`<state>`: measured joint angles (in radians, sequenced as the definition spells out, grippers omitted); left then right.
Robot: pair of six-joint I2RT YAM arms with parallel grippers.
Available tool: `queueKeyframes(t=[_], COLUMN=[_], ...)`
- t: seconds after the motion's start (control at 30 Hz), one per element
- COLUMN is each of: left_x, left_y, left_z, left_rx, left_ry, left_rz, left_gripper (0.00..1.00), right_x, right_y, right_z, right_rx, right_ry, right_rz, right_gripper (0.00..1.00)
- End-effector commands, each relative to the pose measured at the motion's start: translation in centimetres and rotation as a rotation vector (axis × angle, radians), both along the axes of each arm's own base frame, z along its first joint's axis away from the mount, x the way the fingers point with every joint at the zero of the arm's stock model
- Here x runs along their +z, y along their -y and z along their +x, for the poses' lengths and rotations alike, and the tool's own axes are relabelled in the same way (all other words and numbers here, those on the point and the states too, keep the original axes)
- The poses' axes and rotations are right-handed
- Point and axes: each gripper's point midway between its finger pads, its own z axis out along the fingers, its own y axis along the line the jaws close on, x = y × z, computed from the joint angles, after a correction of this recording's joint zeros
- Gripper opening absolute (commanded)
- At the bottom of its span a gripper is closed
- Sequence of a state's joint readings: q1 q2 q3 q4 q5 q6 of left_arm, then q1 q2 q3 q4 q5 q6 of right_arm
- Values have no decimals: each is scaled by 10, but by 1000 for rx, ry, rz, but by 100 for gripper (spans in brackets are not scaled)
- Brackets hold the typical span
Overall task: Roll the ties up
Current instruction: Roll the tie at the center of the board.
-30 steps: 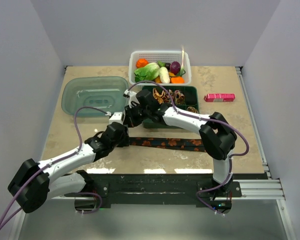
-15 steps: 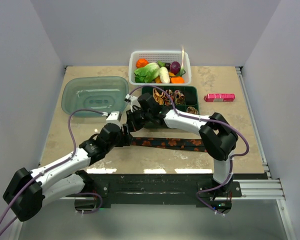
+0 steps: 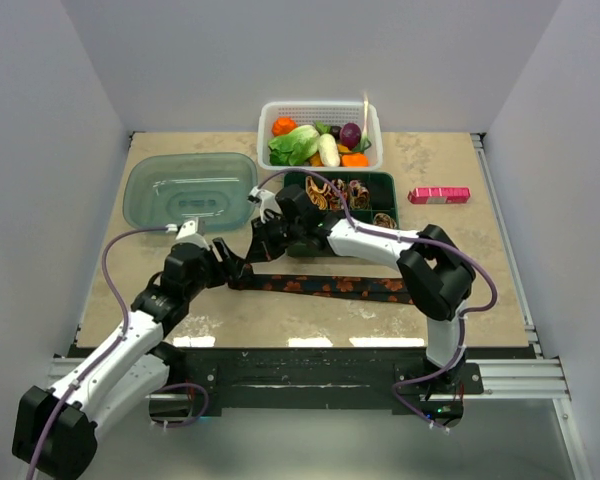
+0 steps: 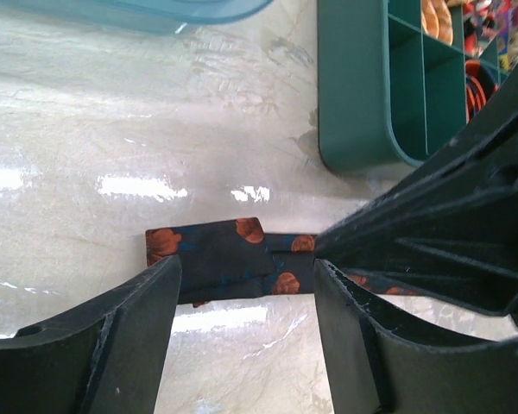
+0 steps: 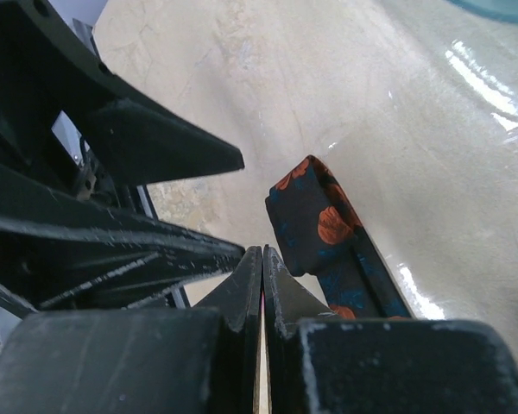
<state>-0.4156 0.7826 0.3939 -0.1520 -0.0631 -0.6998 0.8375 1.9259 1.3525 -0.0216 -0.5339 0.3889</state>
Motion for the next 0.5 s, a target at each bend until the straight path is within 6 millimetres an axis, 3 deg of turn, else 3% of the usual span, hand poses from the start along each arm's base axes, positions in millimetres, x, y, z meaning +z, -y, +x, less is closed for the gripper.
queueKeyframes(t=[0.0,0.2,0.33,0.47], left_x=[9,-3,-25,-29], left_y=[2,-11,-17,-20], left_z=[4,5,-1,2], left_rx=[12,34,29,36], left_ry=[15,-19,-76,-66], left_rz=[-99,-167,-213,-223], left_gripper=[69,69,69,69], right_x=[5,-16,-33,-42], right_y=[-13,-14,-8,-2], right_z=[-6,-3,-1,-1], right_rx=[43,26,11,-7], right_ry=[23,29,31,36], right_rz=[24,-25,-72,-104], right_gripper=[0,0,0,0])
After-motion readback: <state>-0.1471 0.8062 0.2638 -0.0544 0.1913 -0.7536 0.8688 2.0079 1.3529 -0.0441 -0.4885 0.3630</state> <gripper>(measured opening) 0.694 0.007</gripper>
